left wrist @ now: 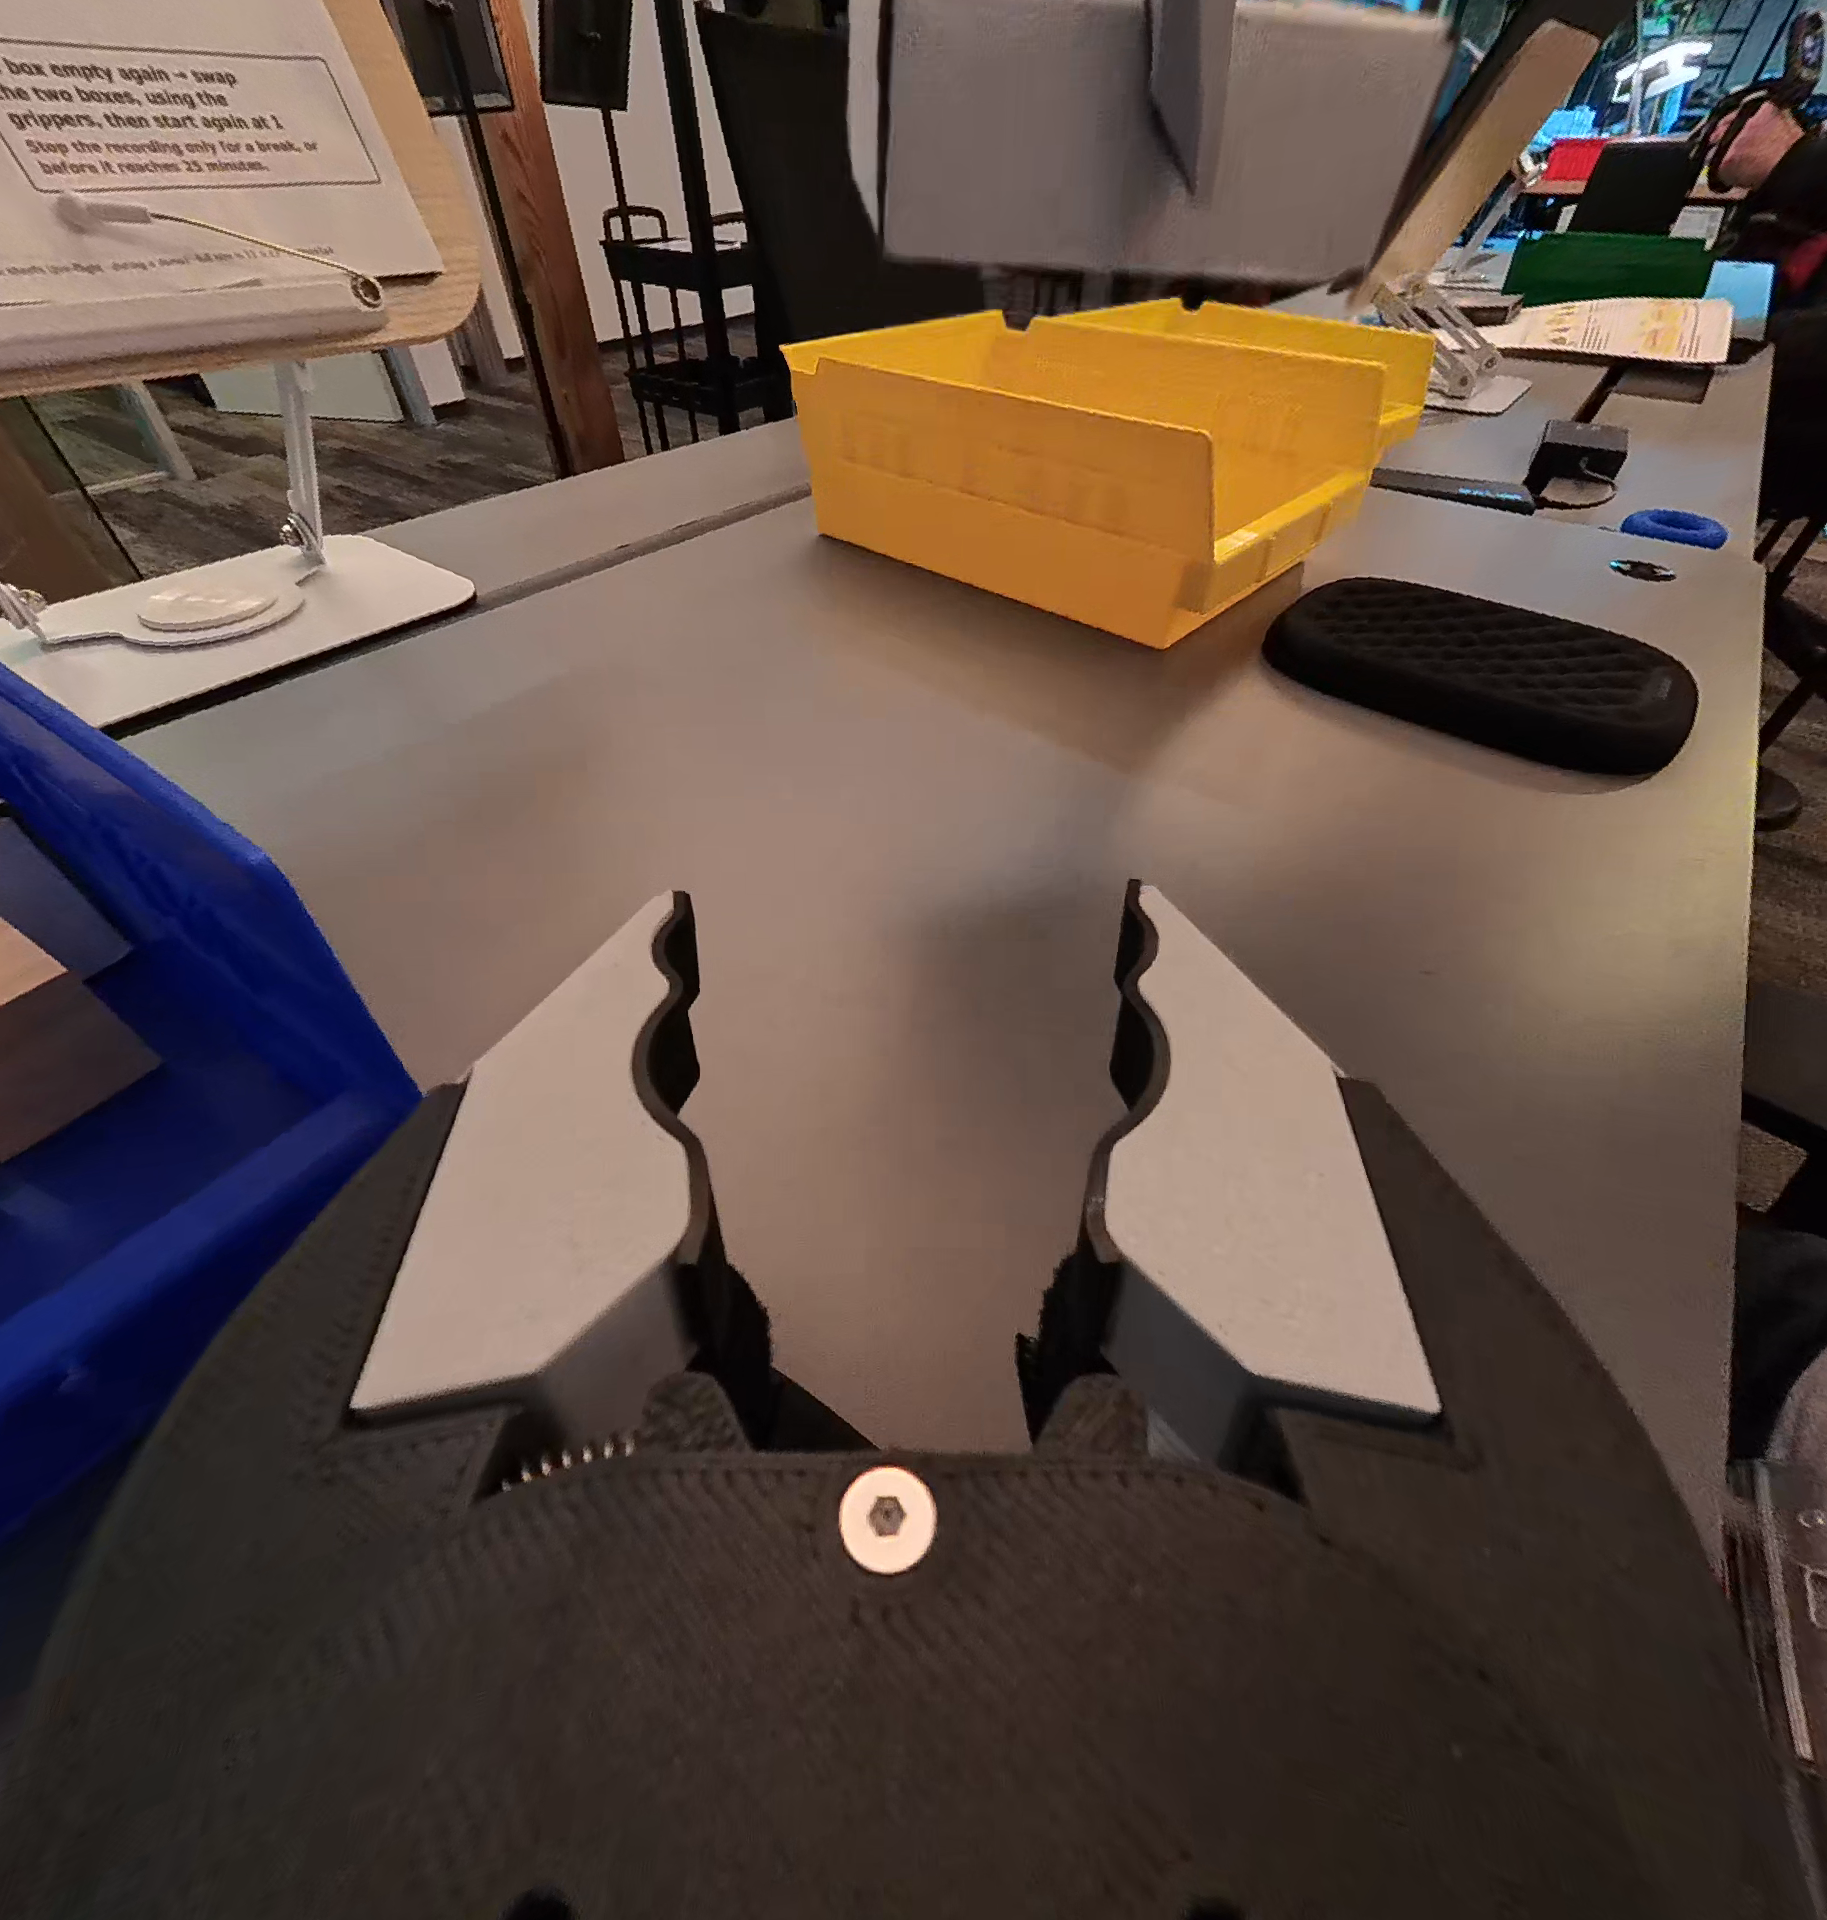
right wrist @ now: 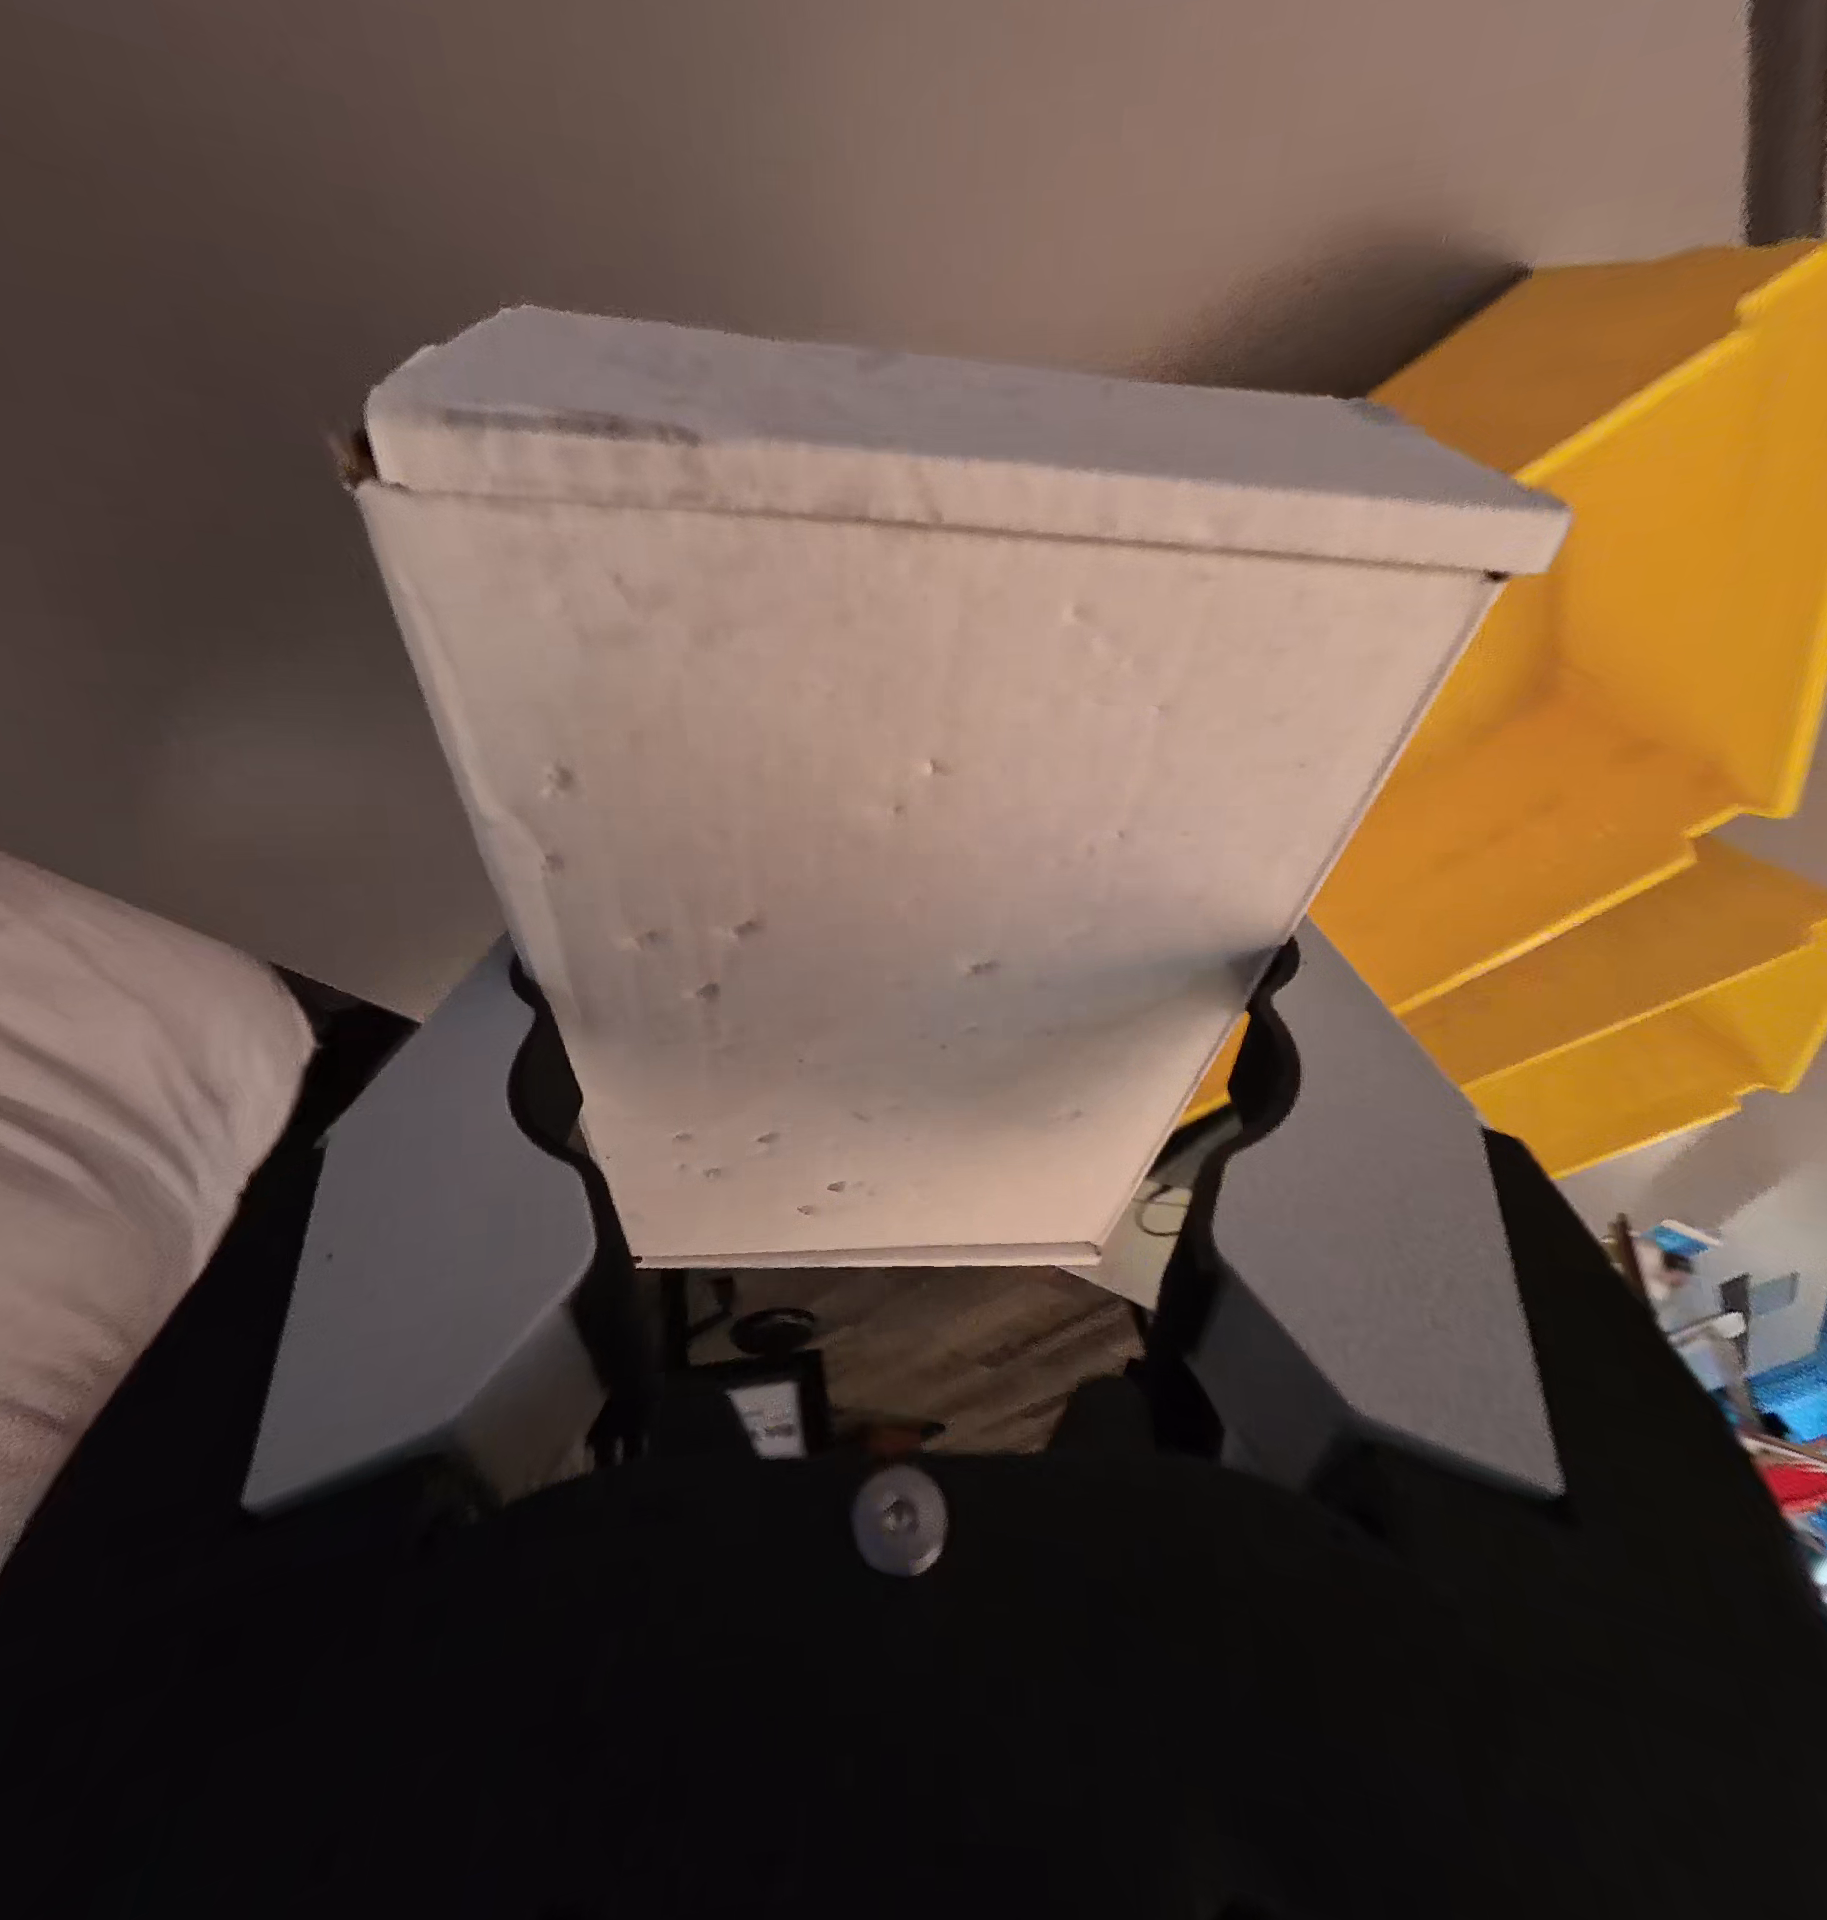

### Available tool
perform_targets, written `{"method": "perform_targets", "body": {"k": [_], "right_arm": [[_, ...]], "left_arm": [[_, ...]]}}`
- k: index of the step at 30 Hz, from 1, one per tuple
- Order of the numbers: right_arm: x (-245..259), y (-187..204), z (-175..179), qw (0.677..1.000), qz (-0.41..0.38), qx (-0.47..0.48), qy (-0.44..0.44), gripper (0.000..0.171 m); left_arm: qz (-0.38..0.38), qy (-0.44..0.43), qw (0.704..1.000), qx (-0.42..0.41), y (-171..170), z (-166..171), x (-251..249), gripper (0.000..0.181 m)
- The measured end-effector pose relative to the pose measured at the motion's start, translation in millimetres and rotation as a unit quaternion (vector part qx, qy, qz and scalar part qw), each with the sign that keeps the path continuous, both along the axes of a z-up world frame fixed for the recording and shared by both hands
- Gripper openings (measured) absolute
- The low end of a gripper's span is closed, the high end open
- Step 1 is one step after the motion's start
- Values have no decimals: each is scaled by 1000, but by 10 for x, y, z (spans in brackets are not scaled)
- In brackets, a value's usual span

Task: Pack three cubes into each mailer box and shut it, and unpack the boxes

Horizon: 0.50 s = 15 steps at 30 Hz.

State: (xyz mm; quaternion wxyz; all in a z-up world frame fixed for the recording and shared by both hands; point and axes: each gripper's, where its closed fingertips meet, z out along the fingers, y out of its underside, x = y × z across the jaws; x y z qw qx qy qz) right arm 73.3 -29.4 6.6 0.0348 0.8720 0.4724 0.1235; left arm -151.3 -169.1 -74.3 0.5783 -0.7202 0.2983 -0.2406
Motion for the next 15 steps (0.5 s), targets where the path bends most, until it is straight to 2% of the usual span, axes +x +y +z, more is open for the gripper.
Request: {"method": "perform_targets", "body": {"k": [4, 7, 8, 15], "right_arm": [[503, 350, 156, 999, 28, 0, -21, 130], [850, 564, 112, 998, 59, -14, -28, 130], [954, 650, 75, 998, 51, -15, -30, 130], [1576, 1147, -463, 989, 126, -33, -76, 130]], "left_arm": [[-7, 15, 1000, 4, -16, -22, 37, 80], [-8, 34, 999, 6, -18, -57, 67, 81], [-8, 40, 999, 6, -17, -72, 76, 81], [-10, 56, 998, -2, -4, -129, 104, 84]]}}
